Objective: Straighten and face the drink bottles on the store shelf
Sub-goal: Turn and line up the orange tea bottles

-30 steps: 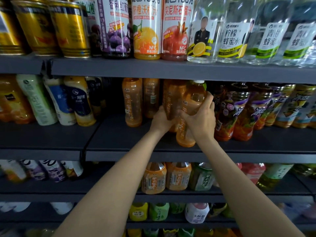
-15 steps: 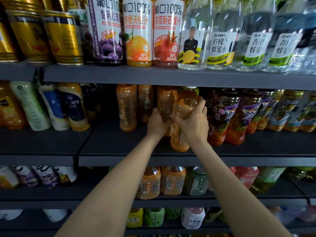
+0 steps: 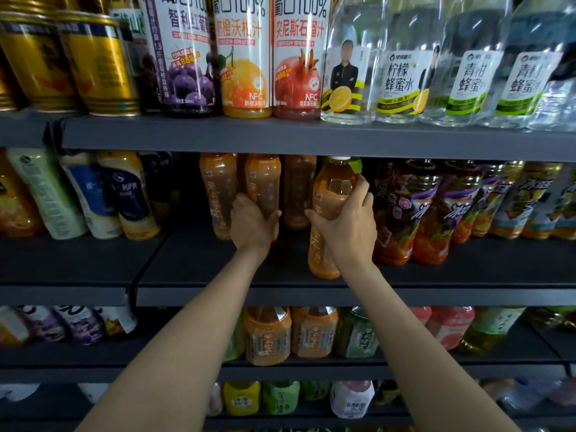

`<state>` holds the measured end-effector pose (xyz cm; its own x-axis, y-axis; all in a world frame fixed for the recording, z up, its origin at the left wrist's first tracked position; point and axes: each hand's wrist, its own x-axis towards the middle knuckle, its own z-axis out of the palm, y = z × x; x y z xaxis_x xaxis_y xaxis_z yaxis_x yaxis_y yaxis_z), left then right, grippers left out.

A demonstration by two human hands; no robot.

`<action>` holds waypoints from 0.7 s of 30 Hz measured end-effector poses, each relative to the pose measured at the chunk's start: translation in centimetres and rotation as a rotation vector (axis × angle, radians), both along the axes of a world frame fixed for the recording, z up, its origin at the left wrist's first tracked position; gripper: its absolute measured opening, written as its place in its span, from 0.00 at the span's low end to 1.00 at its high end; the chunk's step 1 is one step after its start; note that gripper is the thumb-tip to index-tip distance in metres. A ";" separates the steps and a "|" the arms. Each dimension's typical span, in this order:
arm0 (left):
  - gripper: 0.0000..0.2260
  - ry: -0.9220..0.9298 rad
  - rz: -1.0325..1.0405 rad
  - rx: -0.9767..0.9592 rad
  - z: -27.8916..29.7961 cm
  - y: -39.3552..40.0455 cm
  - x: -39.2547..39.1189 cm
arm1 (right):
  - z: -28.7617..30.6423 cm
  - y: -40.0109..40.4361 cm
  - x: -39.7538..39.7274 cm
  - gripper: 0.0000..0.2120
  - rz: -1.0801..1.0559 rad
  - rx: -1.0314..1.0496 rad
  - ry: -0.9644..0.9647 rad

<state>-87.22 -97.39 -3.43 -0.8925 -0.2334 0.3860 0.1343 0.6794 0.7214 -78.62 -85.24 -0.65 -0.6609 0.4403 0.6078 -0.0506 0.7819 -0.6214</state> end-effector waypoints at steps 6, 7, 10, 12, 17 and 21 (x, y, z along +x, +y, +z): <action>0.20 0.031 -0.120 -0.145 -0.8 -1.6 0.8 | 0.2 0.0 0.1 0.45 0.010 -0.015 -0.017; 0.19 0.059 -0.128 -0.154 -1.1 -2.3 1.1 | 0.3 -0.1 0.2 0.45 0.011 -0.019 -0.023; 0.17 0.160 -0.259 0.003 -1.3 -4.4 2.5 | 0.7 -0.6 1.0 0.44 0.073 -0.071 -0.020; 0.14 0.088 -0.425 0.216 -0.5 -6.0 4.0 | 1.2 -1.5 1.8 0.42 0.191 -0.148 -0.036; 0.16 -0.543 -0.921 0.554 1.8 -11.7 8.8 | 1.8 -6.6 4.4 0.45 0.512 -0.440 -0.113; 0.17 -0.635 -0.926 0.575 2.4 -17.6 12.6 | 2.6 -13.1 5.3 0.48 0.598 -0.605 -0.240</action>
<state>-74.66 -115.00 -0.99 -0.8014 0.5860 -0.1197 -0.0870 0.0838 0.9927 -73.28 -98.35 1.92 -0.9634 0.1815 0.1975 -0.1606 0.1997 -0.9666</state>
